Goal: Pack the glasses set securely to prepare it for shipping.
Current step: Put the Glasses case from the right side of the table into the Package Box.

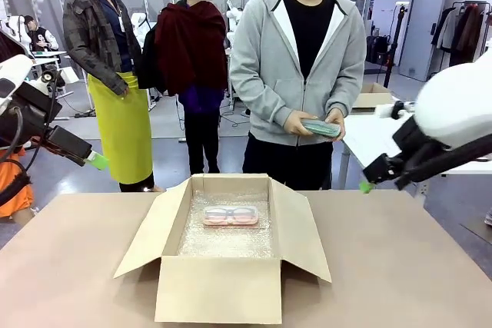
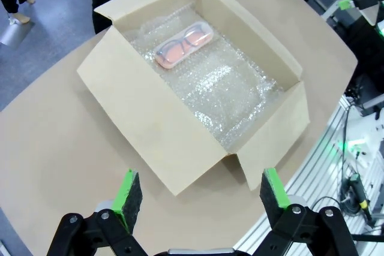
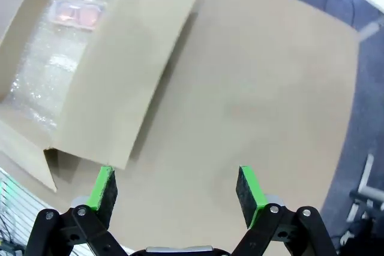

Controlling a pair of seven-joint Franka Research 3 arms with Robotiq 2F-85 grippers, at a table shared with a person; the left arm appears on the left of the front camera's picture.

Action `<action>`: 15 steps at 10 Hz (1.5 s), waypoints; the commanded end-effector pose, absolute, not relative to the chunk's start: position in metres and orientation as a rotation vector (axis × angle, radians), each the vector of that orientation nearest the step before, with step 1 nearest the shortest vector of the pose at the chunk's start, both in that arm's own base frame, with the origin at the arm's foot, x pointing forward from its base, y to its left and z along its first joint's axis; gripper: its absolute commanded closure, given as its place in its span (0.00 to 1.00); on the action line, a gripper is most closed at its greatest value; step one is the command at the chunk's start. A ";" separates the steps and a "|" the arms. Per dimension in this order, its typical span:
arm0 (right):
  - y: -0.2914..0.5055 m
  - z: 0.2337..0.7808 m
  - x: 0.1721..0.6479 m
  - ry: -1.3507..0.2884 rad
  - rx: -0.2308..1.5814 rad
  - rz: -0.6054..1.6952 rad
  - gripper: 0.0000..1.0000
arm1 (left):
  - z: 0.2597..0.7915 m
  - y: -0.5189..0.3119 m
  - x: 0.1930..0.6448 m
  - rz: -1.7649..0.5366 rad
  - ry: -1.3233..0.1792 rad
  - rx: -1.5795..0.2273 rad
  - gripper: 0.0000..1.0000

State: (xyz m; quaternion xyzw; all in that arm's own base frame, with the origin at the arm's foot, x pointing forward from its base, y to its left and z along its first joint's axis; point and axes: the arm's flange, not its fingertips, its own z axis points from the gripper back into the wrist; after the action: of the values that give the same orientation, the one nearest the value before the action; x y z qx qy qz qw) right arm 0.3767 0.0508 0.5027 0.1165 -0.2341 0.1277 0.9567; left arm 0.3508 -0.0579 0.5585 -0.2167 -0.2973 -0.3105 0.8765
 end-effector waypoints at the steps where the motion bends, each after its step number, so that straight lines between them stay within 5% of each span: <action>1: 0.048 0.520 0.362 -0.423 0.191 0.175 0.00 | 0.559 -0.057 0.351 -0.652 -0.632 -0.474 0.00; 15: 0.042 0.510 0.369 -0.456 0.218 0.216 0.00 | 0.559 -0.057 0.351 -0.652 -0.632 -0.474 0.00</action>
State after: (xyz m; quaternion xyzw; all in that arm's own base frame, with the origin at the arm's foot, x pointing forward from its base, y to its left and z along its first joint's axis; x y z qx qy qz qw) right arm 0.3667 0.0434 0.5110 0.1085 -0.2187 0.1030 0.9643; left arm 0.3508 -0.0579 0.5584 -0.2167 -0.2973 -0.3104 0.8765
